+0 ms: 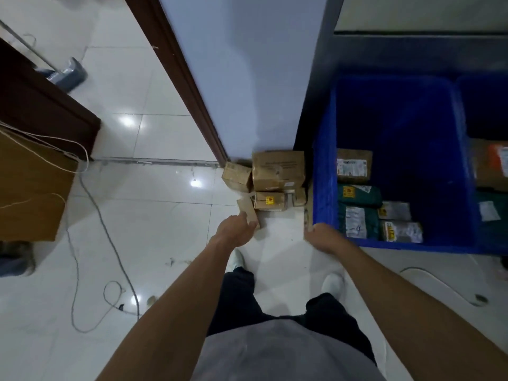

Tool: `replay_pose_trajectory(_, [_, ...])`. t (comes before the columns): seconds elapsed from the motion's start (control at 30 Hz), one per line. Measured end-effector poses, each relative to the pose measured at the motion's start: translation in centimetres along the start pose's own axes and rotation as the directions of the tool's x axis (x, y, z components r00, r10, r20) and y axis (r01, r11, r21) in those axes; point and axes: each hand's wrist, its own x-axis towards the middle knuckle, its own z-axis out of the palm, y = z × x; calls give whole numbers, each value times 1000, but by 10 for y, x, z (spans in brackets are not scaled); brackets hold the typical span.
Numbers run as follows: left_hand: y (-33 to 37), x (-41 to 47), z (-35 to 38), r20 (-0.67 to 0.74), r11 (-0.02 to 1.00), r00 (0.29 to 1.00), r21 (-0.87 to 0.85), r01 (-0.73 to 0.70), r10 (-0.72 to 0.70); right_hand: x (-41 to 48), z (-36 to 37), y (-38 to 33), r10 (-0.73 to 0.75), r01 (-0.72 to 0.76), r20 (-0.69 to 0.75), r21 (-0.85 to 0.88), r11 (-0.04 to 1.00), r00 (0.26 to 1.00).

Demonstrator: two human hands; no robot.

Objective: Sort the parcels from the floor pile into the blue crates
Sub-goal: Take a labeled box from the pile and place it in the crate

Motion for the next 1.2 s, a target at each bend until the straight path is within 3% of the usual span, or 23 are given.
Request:
replay_pose_trajectory(0.27, [-91,100,18,174,982,983,-167,94,-64,59,69,-72,15,-12,81,-46,999,997])
replay_pose_trajectory(0.47, [-138,196,93,224,963,966,-206,173,-126,175,117,-78,45,-26,155,-125,992,987])
replay_pose_trajectory(0.6, [-162,276,155,209,902,965,-366,228,-159,271,152,-70,48,-15,158,-202,979,986])
replay_pose_trajectory(0.7, [-172,333,206,196,812,961,-518,270,-194,341,185,-58,38,-3,135,-253,968,990])
replay_pose_trajectory(0.8, [-188,384,254,183,655,963,-706,269,-199,404,222,-55,-8,47,144,-265,963,990])
replay_pose_trajectory(1.07, [-199,454,315,224,241,946,-930,279,-233,512,286,-42,36,-56,132,146,988,991])
replay_pose_trajectory(1.2, [-197,458,327,314,171,932,-923,344,-180,525,294,-48,45,-93,161,308,947,986])
